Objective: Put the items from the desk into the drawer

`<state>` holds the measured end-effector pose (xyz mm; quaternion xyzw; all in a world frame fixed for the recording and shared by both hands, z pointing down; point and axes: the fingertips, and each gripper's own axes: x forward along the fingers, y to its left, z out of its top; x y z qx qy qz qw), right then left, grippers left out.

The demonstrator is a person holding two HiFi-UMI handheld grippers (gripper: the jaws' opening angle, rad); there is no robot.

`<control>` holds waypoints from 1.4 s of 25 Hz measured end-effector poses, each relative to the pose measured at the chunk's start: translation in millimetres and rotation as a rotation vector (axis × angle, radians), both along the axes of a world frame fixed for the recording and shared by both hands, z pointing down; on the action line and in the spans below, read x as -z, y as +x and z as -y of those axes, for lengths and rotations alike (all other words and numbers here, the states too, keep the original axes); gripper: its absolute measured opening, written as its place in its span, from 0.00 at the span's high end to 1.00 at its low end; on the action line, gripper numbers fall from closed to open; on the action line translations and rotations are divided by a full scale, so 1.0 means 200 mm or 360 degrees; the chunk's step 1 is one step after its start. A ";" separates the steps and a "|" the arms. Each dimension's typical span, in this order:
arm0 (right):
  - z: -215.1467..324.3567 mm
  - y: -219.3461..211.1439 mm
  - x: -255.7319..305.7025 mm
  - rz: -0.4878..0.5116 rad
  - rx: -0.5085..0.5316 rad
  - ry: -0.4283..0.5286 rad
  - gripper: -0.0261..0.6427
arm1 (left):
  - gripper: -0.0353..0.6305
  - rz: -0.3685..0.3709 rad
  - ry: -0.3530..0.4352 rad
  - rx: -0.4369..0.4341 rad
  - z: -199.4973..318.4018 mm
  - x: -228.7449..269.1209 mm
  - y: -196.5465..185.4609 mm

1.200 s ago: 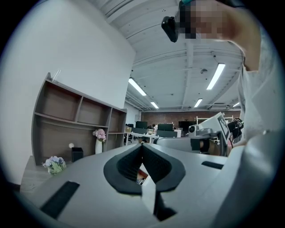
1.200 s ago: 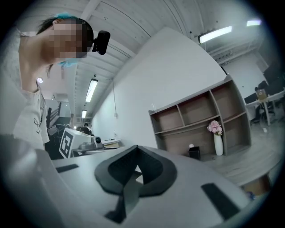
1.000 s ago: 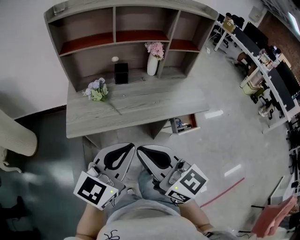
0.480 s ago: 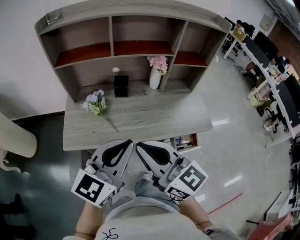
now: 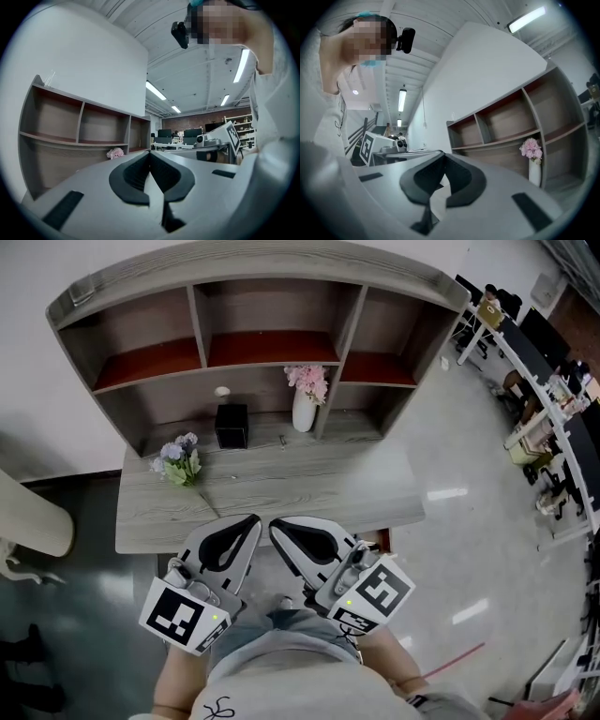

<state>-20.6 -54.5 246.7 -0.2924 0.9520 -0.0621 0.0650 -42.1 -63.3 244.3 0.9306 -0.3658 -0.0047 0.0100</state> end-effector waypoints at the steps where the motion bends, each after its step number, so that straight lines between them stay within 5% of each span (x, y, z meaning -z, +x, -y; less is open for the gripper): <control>1: 0.01 0.00 0.00 0.0005 0.0005 -0.0001 0.95 | 0.93 0.0006 -0.0006 0.0002 0.01 -0.01 0.01; 18: 0.43 -0.05 -0.09 -0.0001 -0.0149 -0.0047 0.95 | 0.93 -0.0003 -0.0051 -0.0113 0.44 -0.08 -0.08; 35: 0.95 -0.37 -0.14 -0.0058 -0.0247 -0.0085 0.95 | 0.93 0.0001 -0.0064 -0.0145 0.91 -0.09 -0.45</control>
